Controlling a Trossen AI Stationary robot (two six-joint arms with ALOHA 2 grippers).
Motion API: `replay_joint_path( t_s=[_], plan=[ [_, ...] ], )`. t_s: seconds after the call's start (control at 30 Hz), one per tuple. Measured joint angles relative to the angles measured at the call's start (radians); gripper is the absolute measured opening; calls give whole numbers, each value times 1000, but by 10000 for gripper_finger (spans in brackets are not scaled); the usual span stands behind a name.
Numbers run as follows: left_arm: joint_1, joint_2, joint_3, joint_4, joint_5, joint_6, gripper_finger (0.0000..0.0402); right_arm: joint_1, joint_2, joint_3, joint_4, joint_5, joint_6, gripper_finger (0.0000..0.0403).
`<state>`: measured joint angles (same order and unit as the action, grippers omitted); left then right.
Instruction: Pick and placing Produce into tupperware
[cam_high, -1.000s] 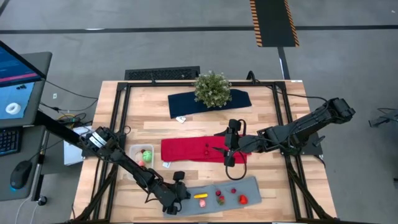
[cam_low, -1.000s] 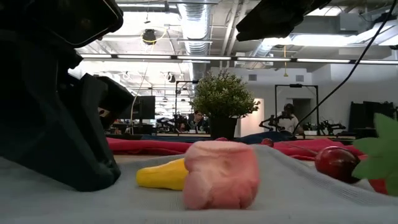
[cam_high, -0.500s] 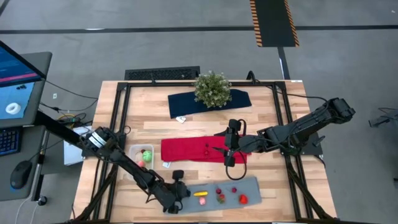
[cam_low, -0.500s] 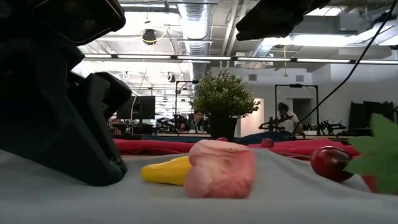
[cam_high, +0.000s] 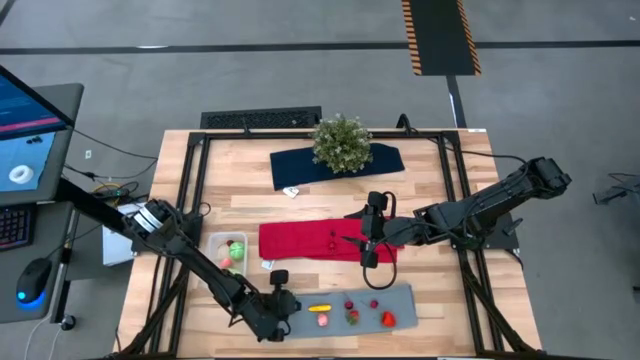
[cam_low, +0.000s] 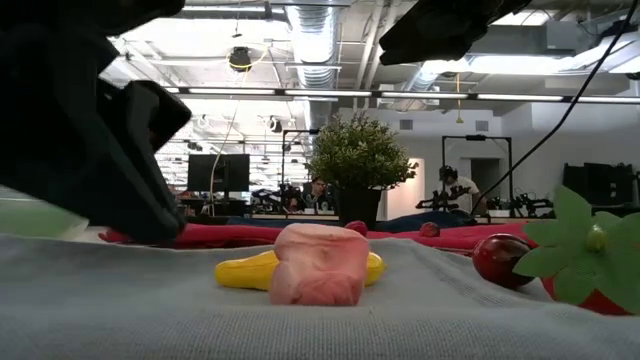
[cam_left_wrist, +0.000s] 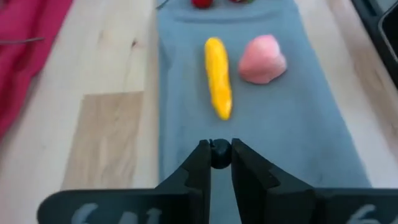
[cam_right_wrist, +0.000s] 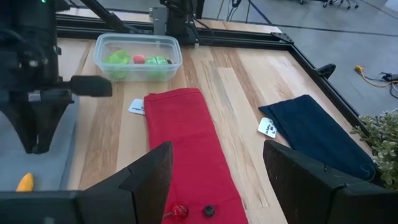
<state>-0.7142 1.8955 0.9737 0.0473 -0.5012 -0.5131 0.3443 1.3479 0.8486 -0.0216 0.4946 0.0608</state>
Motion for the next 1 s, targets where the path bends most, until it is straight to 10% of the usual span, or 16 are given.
replay_joint_path(
  t_s=[0.4,1.0],
  plan=[
    [-78,-77,1,-231,-315,-219,32,0,0,0,0,0,0,275],
    [-414,-229,1,-983,-666,-1014,24,0,0,0,0,0,0,275]
  ],
)
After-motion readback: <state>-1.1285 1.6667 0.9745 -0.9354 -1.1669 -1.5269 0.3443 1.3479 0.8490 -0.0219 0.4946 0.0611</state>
